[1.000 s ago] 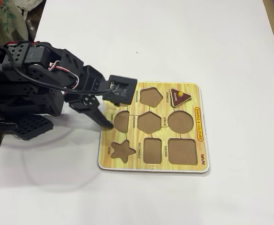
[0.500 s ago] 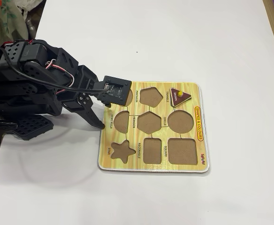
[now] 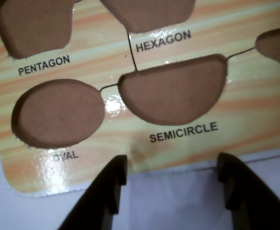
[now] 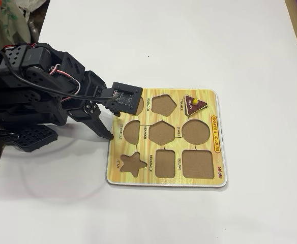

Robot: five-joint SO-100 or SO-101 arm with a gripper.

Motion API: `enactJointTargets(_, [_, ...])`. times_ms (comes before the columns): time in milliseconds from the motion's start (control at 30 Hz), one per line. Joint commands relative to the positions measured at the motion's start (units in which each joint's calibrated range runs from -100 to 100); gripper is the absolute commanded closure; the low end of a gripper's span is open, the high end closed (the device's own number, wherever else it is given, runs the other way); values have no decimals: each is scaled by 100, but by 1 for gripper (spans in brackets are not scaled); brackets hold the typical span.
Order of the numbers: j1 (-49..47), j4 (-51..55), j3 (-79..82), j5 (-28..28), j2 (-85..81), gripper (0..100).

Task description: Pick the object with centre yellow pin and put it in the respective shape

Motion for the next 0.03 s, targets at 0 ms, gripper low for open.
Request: enactJointTargets(0, [38,129,54,-20,77,79])
